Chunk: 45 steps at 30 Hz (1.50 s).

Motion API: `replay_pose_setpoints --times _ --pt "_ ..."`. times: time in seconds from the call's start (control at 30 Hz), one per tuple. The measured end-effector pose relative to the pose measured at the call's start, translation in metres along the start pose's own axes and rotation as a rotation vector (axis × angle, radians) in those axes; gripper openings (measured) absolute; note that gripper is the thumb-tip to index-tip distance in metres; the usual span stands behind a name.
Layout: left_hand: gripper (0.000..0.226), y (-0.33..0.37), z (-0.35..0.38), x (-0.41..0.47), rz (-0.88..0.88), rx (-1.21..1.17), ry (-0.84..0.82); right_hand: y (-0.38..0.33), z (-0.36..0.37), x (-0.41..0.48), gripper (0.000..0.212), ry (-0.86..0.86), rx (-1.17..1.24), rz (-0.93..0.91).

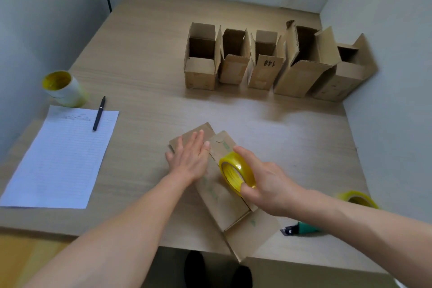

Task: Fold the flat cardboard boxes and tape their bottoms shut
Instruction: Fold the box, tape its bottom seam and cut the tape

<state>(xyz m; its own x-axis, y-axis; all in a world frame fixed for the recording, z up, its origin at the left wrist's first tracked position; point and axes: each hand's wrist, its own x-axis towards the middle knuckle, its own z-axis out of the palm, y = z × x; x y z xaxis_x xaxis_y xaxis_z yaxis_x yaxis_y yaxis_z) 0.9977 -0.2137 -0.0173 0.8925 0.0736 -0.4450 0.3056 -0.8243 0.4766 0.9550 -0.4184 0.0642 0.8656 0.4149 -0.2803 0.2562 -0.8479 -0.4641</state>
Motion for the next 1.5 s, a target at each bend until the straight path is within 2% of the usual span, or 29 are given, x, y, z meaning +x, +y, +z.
replay_pose_setpoints --times 0.13,0.27,0.4,0.5,0.57,0.7,0.77,0.87,1.1,1.27,1.37,1.4,1.5 --pt "0.051 0.001 -0.001 0.001 0.004 0.090 -0.018 0.012 -0.005 -0.017 0.069 0.026 -0.039 0.034" --pt "0.055 0.003 0.000 0.005 0.001 0.076 -0.022 0.008 0.001 -0.025 0.067 -0.002 0.006 0.043" --pt "0.083 -0.005 -0.005 -0.004 0.077 -0.050 0.005 0.008 0.005 -0.029 0.071 -0.043 0.034 0.047" --pt "0.111 -0.014 0.008 -0.035 0.208 0.114 0.074 0.012 0.004 -0.030 0.071 -0.080 0.058 0.062" --pt "0.121 -0.016 0.020 -0.056 0.288 0.160 0.111 0.010 0.003 -0.030 0.071 -0.090 0.042 0.046" --pt "0.138 -0.017 0.037 -0.087 0.400 0.278 0.034 0.000 0.003 -0.030 0.072 -0.123 0.019 -0.006" --pt "0.143 -0.016 0.046 -0.097 0.369 0.347 -0.004 0.001 0.003 -0.030 0.073 -0.128 0.019 -0.019" --pt "0.146 -0.017 0.051 -0.102 0.265 0.315 -0.018 0.004 -0.001 -0.034 0.075 -0.153 0.015 -0.020" --pt "0.151 -0.003 0.046 -0.103 0.210 0.331 0.000 0.012 -0.008 -0.057 0.065 -0.190 0.020 -0.006" --pt "0.153 0.007 0.039 -0.101 0.207 0.419 -0.011 0.023 -0.001 -0.077 0.066 -0.187 0.031 -0.003" --pt "0.140 0.013 0.025 -0.096 0.196 0.458 -0.026 0.024 0.001 -0.078 0.067 -0.181 0.040 -0.002" --pt "0.125 0.016 0.019 -0.093 0.179 0.438 -0.020 0.025 0.002 -0.079 0.067 -0.179 0.036 -0.005" --pt "0.057 0.022 0.007 -0.078 0.193 0.268 0.134 0.026 0.001 -0.086 0.066 -0.202 0.025 -0.005"
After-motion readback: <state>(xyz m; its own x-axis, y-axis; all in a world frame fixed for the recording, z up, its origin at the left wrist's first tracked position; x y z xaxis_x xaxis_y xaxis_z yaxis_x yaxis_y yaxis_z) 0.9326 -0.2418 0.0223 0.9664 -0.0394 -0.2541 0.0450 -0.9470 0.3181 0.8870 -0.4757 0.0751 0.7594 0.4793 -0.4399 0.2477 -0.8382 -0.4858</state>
